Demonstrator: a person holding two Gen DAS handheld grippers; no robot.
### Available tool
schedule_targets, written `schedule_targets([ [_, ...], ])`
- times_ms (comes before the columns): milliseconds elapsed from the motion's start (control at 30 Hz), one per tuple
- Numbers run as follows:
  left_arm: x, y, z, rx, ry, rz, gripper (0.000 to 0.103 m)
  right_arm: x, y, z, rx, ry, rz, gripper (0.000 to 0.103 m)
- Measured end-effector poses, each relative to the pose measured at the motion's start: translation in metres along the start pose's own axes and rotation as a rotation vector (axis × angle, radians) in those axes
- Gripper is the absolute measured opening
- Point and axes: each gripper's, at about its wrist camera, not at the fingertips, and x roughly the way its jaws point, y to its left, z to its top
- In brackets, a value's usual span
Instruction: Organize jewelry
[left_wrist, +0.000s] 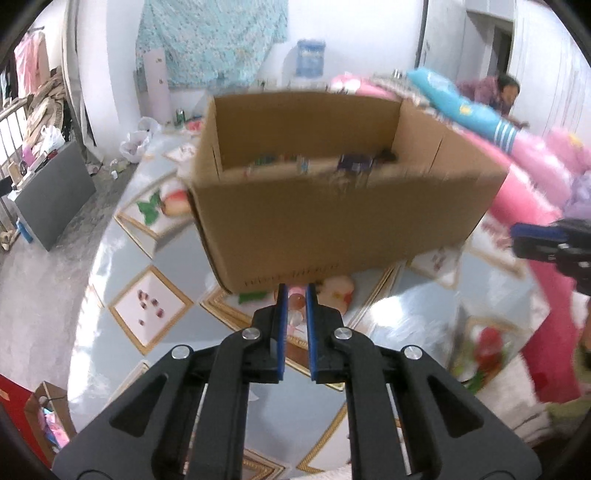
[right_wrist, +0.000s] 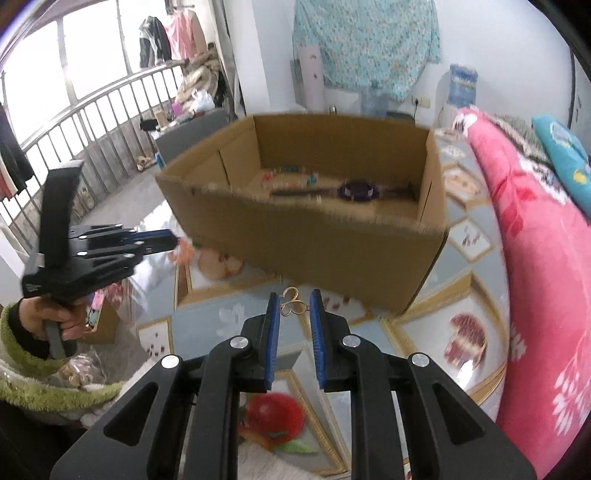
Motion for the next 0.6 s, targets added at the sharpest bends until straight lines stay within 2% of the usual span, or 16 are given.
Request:
schedule_targets([
  [233,-0.054,0.005,0.039,-0.038,-0.123,-0.157,0.008,-0.022,-0.012,0.045,-0.05,-0.124,0.019,0.017],
  [333,-0.063,-0.003,0.069,-0.022,-0.171,-0.213,0.008,-0.02,-0.02,0.069,-0.066,-0.135,0.05,0.017],
  [400,-0.059,-0.012,0.093,-0.004,-0.182,-0.255,0.008,-0.01,-0.029,0.086,-0.081,-0.109,0.071,0.017],
  [467,-0.045,-0.022,0.113,0.023,-0.167,-0.271,0.008,0.002,-0.034,0.098,-0.097,-0.079,0.078,0.017],
  [600,0.012,-0.037,0.144,0.025,-0.037,-0.324,0.008,0.035,-0.049,0.118,-0.111,0.016,0.076,0.017],
])
